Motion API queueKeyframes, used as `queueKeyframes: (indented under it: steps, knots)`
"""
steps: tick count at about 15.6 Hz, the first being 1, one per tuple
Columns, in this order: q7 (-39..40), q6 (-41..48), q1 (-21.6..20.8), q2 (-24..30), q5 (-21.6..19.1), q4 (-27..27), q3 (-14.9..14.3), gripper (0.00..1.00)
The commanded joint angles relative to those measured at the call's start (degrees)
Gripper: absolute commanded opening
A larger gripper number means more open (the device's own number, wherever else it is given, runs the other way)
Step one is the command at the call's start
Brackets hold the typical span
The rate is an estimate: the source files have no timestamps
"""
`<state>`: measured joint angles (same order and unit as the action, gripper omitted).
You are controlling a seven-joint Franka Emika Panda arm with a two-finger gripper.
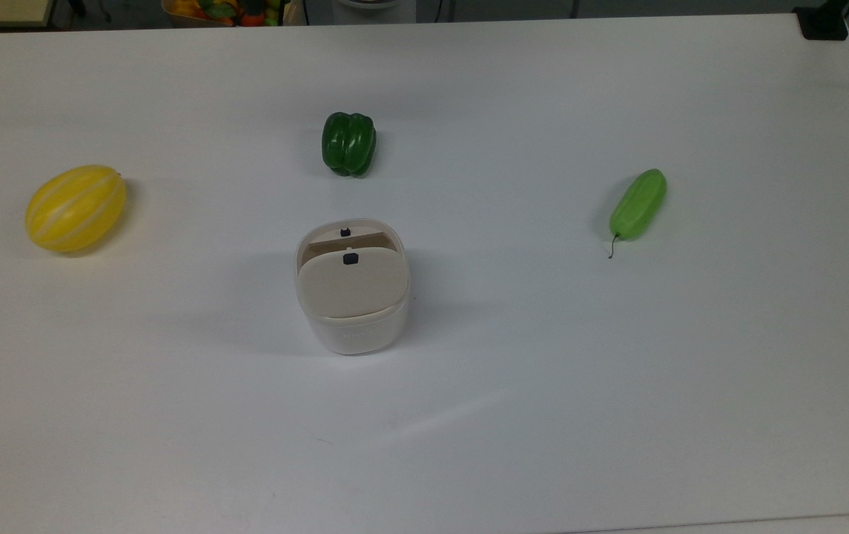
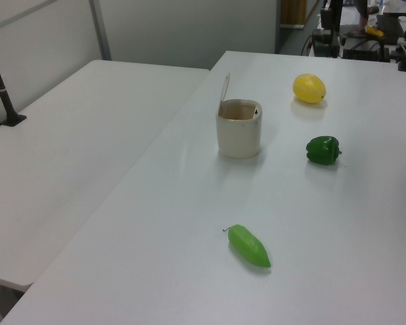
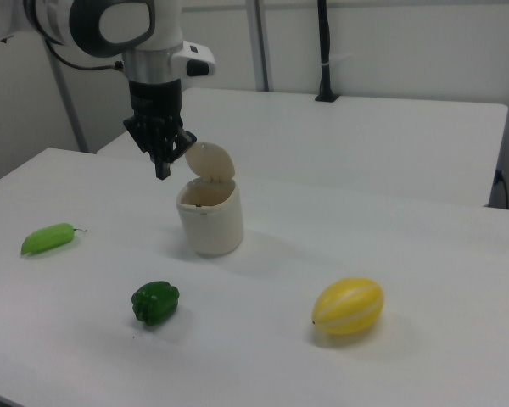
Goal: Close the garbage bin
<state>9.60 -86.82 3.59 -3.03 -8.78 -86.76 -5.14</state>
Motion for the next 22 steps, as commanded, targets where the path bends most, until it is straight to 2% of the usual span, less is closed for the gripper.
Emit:
queueKeyframes:
  steps: [1, 5, 10, 15, 18, 22]
  knots:
    - [0.07, -2.38, -0.43, -0.40, -1.67, 2.55, 0.39, 0.00]
    - [1.92, -15.61, -0.60, -1.36, -6.07, 2.65, 0.83, 0.00]
    - [1.21, -30.84, -3.85, -5.13, -7.04, 3.00, 0.84, 0.00]
    - [-2.48, -43.41, -6.49, -11.81, -7.30, 4.75, 0.84, 0.00]
    - [-2.39, -46.68, -6.76, -15.86, -8.97, 8.00, 0.84, 0.00]
    - [-2.30, -47.38, -6.93, -17.10, -8.97, 9.15, 1.45, 0.00]
